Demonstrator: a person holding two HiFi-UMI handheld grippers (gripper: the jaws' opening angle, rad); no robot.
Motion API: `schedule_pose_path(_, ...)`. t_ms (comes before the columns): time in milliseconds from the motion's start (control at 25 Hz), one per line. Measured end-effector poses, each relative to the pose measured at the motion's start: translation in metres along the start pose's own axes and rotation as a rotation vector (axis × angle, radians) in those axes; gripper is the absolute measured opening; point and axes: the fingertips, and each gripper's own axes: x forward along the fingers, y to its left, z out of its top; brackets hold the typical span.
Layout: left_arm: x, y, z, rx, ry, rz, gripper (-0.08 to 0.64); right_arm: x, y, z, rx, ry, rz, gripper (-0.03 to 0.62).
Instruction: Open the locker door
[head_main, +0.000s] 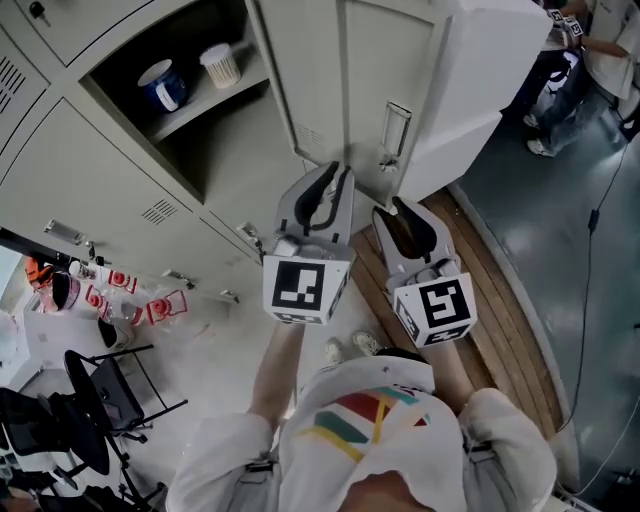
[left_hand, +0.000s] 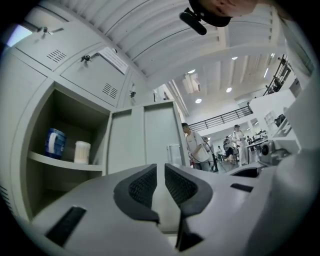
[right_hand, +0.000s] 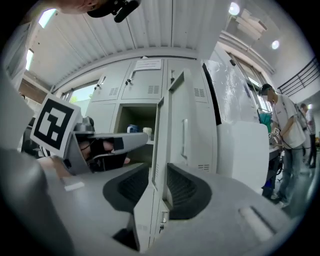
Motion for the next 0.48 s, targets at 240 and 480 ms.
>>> schedule_pose_path(240,-0.048,0.052,0.016,0.019,0.013,0.213,0.044,0.023,0.03,0.041,-0.01,-0.127,0.089,0.046)
schedule_pose_path(480,-0.111,0.094,0.03,0.054,0.005,0.42,0.032,0.038,0.072,0.063,-0.016,-0.211,0.193,0.005)
